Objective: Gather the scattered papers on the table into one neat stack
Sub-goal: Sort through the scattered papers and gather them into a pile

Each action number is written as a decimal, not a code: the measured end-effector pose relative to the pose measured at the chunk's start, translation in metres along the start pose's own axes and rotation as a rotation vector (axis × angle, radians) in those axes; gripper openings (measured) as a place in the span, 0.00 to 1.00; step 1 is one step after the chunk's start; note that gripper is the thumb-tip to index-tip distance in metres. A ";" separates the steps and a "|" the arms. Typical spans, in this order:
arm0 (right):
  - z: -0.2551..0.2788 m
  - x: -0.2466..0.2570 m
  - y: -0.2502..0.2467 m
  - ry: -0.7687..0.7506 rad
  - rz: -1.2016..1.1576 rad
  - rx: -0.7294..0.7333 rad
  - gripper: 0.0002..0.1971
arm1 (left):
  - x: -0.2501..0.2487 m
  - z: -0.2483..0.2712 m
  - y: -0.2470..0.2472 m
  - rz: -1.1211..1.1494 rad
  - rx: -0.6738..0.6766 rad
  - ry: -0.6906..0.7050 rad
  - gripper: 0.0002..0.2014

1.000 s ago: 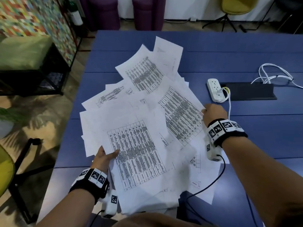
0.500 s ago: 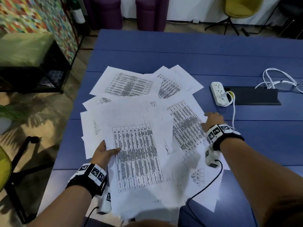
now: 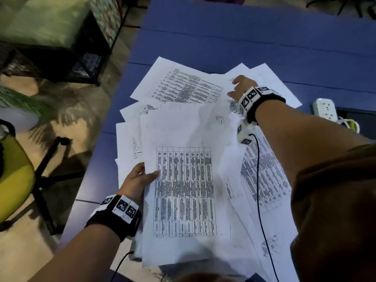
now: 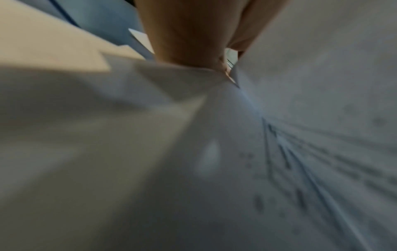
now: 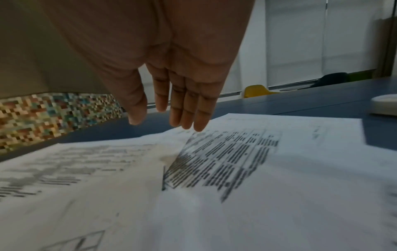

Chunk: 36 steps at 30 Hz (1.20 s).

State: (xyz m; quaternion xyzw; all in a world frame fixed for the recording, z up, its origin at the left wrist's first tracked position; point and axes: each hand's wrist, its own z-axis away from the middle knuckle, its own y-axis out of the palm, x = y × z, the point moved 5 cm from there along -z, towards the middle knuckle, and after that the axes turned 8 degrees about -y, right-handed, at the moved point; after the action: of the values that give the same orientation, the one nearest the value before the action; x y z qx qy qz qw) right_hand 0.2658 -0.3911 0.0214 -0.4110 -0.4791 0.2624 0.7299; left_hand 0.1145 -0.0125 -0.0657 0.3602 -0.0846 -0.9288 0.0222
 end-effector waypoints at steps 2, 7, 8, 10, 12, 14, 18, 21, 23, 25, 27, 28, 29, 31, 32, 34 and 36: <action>-0.017 0.003 0.014 -0.004 0.055 0.027 0.28 | 0.002 -0.003 -0.003 0.015 -0.012 -0.004 0.13; -0.034 0.014 0.034 -0.063 0.343 0.046 0.41 | 0.004 -0.007 -0.007 0.051 -0.029 -0.061 0.26; -0.035 0.017 0.034 -0.083 0.453 0.056 0.40 | 0.003 -0.006 -0.007 0.054 -0.039 -0.057 0.24; -0.035 0.022 0.033 -0.132 0.617 0.134 0.37 | 0.003 -0.004 -0.007 0.062 -0.060 -0.052 0.22; -0.033 0.020 0.035 -0.154 0.660 0.221 0.40 | 0.003 -0.002 -0.006 0.071 -0.069 -0.048 0.22; -0.032 0.022 0.038 -0.202 0.791 0.272 0.43 | 0.003 -0.002 -0.006 0.071 -0.078 -0.055 0.21; -0.036 0.020 0.038 -0.135 0.622 0.202 0.45 | 0.002 0.000 -0.005 0.064 -0.077 -0.069 0.22; -0.047 0.008 0.034 -0.014 0.274 0.106 0.50 | 0.002 -0.002 -0.005 0.069 -0.075 -0.063 0.20; -0.048 0.005 0.035 -0.001 0.243 0.134 0.50 | 0.002 -0.001 -0.004 0.076 -0.081 -0.060 0.18; -0.050 0.002 0.034 -0.017 0.249 0.123 0.50 | 0.002 -0.002 -0.005 0.078 -0.090 -0.058 0.16; -0.050 0.002 0.033 -0.031 0.281 0.107 0.49 | 0.003 -0.003 -0.006 0.079 -0.088 -0.065 0.17; -0.050 0.002 0.033 -0.032 0.294 0.113 0.50 | 0.004 -0.003 -0.006 0.080 -0.086 -0.070 0.17; -0.049 0.004 0.032 -0.030 0.303 0.116 0.51 | 0.004 -0.004 -0.006 0.081 -0.087 -0.074 0.18; -0.048 0.004 0.027 -0.005 0.371 0.099 0.54 | 0.005 -0.005 -0.007 0.089 -0.093 -0.078 0.19; -0.049 0.002 0.025 -0.005 0.386 0.091 0.54 | 0.005 -0.006 -0.007 0.092 -0.095 -0.078 0.20; -0.050 0.001 0.021 -0.022 0.321 0.097 0.51 | 0.006 -0.007 -0.008 0.099 -0.096 -0.073 0.21; -0.049 -0.001 0.018 -0.044 0.361 0.123 0.48 | 0.006 -0.007 -0.007 0.100 -0.096 -0.076 0.21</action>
State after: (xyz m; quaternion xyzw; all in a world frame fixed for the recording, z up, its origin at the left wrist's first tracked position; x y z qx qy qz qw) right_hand 0.3105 -0.3999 -0.0048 -0.4389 -0.3965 0.4268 0.6841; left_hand 0.1146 -0.0069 -0.0757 0.3185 -0.0587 -0.9425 0.0824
